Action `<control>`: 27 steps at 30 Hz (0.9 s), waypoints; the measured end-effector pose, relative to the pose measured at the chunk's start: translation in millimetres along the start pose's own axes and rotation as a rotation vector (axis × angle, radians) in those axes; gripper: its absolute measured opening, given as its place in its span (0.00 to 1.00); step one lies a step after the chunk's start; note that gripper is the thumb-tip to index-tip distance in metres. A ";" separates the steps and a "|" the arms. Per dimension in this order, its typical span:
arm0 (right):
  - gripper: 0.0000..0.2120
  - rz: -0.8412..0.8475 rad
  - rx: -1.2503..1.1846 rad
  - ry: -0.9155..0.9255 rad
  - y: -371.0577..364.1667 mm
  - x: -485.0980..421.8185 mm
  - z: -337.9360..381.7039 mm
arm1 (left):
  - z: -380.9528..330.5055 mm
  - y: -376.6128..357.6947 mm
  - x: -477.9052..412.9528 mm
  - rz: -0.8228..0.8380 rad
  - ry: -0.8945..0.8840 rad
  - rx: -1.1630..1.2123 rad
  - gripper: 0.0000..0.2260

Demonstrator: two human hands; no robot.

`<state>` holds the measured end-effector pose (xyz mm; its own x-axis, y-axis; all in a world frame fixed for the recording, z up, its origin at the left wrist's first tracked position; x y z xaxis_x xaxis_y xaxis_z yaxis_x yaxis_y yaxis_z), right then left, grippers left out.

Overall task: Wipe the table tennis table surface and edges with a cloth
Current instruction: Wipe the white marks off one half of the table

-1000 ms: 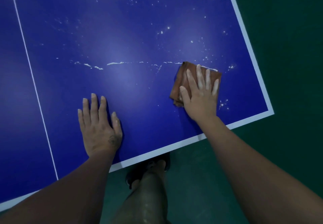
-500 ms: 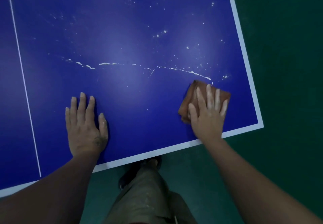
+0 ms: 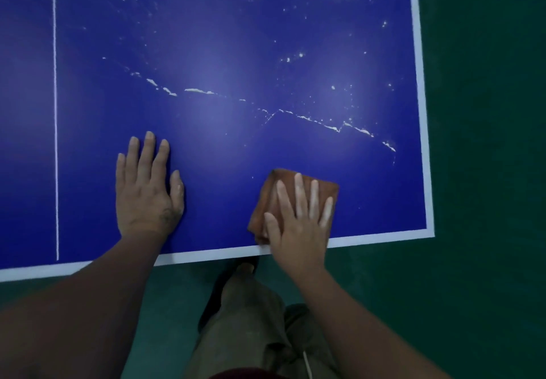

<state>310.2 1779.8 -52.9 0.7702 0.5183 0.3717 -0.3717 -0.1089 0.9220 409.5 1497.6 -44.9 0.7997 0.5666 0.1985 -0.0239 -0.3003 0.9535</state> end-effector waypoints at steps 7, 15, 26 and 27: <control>0.30 -0.039 0.003 0.155 49.5 -133.8 60.2 | 3.3 -1.5 -0.6 -0.023 -0.014 0.002 0.28; 0.30 -0.096 0.027 0.221 29.9 -89.9 42.9 | 3.9 -0.7 3.9 -0.067 0.022 0.012 0.28; 0.30 -0.047 0.055 0.403 26.8 -107.8 114.4 | 15.4 -5.7 6.9 -0.094 0.265 0.032 0.30; 0.30 -0.042 0.062 0.413 32.2 -126.9 128.8 | 15.9 -5.5 6.6 -0.099 0.263 0.034 0.29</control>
<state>267.2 1601.3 -56.3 0.5067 0.8185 0.2709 -0.3028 -0.1252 0.9448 424.5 1490.8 -52.4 0.6137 0.7729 0.1610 0.0707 -0.2569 0.9638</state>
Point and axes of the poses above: each hand's wrist, its own x-axis away from the middle knuckle, its own y-axis out of the back of the hand, z = x × y, the point moved 6 cm from there along -x, towards the middle knuckle, and after that the axes turned 11 degrees about z, right-handed, at the moved point
